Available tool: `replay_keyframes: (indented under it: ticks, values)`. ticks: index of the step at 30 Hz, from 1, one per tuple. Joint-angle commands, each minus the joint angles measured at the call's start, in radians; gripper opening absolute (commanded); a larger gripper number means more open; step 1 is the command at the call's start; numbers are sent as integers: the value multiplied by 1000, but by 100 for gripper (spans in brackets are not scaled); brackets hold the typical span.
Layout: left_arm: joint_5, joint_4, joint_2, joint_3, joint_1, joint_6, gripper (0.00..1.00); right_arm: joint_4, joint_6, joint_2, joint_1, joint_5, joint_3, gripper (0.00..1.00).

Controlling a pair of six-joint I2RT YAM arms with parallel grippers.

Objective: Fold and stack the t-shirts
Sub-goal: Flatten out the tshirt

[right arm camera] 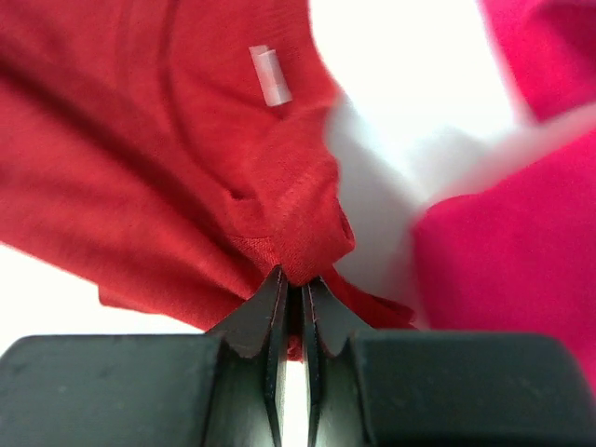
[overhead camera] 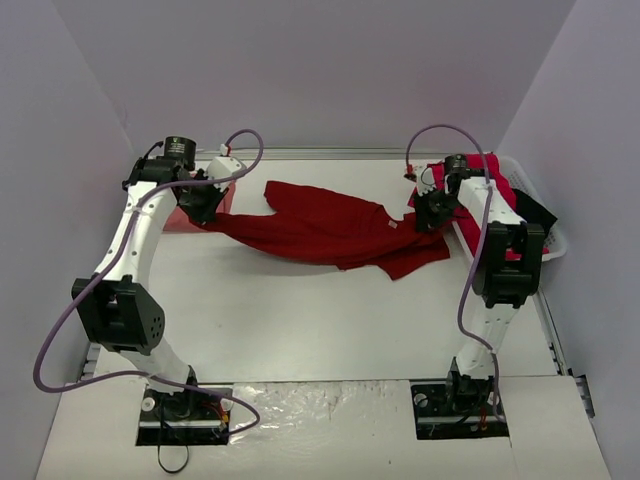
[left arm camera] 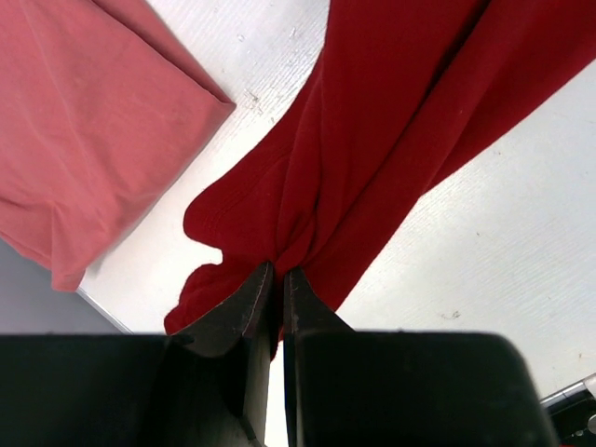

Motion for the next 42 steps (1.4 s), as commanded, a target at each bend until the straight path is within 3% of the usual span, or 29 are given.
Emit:
replay_keyframes:
  ticks: [1, 12, 20, 26, 33, 40, 41, 42]
  values:
    - [-11, -48, -85, 27, 10, 29, 2, -117, -92, -97, 58, -42, -51, 0]
    - [36, -53, -137, 6, 10, -10, 2, -142, -145, -229, 89, 14, -193, 0]
    - [74, -59, -306, 49, 12, -17, 2, -185, -139, -459, 86, 10, -234, 0]
    - [64, 27, -398, 40, 12, -60, 2, -205, -126, -584, 86, 5, -222, 0]
    - [-8, 133, -275, 38, 12, -85, 2, -174, -101, -461, 49, 34, -145, 0]
    - [16, 242, -84, 32, -1, -114, 3, -80, -46, -175, 16, 65, 35, 0]
    - [-7, 249, -62, 36, -7, -114, 6, -82, -29, -144, 18, 67, 68, 0]
    - [-16, 272, -27, 35, -14, -116, 19, -83, -21, -92, 18, 68, 123, 0]
